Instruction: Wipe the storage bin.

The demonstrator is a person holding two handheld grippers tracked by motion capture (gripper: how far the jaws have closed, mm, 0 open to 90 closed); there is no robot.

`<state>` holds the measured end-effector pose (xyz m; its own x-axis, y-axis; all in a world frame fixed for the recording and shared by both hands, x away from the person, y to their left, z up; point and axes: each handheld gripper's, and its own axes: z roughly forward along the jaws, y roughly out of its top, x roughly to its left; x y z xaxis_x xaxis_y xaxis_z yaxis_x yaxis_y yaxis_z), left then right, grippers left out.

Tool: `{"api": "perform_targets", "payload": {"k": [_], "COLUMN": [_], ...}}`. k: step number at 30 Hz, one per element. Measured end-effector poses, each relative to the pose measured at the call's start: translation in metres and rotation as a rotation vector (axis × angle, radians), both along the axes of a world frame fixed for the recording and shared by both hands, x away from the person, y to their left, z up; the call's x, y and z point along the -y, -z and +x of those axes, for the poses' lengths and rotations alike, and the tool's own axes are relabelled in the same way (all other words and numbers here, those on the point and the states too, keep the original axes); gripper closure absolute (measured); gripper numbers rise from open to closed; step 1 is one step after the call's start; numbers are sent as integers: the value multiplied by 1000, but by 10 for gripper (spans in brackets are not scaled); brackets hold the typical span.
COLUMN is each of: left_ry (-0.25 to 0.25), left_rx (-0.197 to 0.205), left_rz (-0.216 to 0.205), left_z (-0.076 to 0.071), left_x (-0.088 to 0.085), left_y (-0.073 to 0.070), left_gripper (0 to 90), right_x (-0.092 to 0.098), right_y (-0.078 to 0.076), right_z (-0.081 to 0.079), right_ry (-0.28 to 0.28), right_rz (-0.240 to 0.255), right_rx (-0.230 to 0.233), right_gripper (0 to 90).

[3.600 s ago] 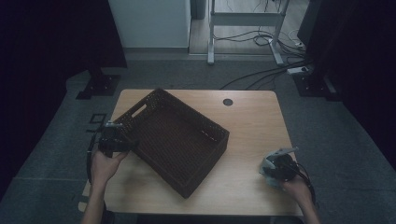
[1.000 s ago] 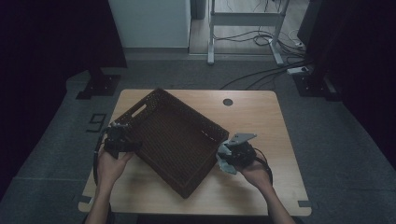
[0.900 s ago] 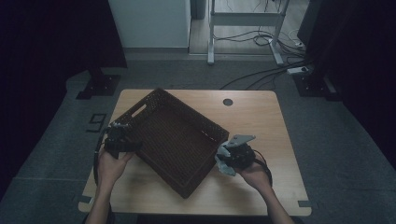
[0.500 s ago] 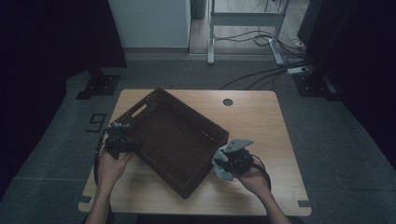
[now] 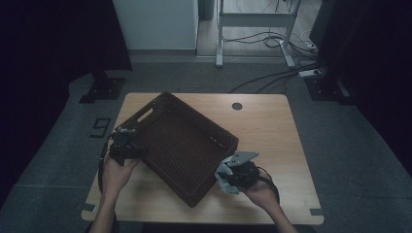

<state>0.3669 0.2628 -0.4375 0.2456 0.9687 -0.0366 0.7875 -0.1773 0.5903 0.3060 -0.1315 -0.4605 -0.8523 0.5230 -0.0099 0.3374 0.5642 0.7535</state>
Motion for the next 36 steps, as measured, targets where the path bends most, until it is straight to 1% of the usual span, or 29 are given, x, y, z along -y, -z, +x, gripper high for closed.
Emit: {"api": "perform_targets", "payload": {"k": [3, 9, 16, 21, 27, 33, 36], "left_ry": [-1, 0, 0, -1, -2, -3, -4], "left_rx": [1, 2, 1, 1, 0, -1, 0], "left_rz": [-1, 0, 3, 5, 5, 6, 6], "left_z": [0, 0, -1, -1, -1, -1, -1], "left_x": [0, 0, 0, 0, 0, 0, 0], "left_y": [0, 0, 0, 0, 0, 0, 0], "left_gripper": [237, 238, 239, 239, 240, 240, 240], "right_x": [-2, -12, -20, -24, -32, -37, -43], "right_y": [0, 1, 1, 1, 1, 0, 0], "right_z": [-4, -14, -23, -28, -35, -41, -46], "right_ry": [-16, -56, -80, -102, -131, -161, -177], "right_rz": [17, 12, 6, 18, 10, 25, 14], "right_rx": [-7, -10, -12, -23, -22, -32, -24], "right_gripper": [692, 690, 690, 691, 690, 691, 689]}}
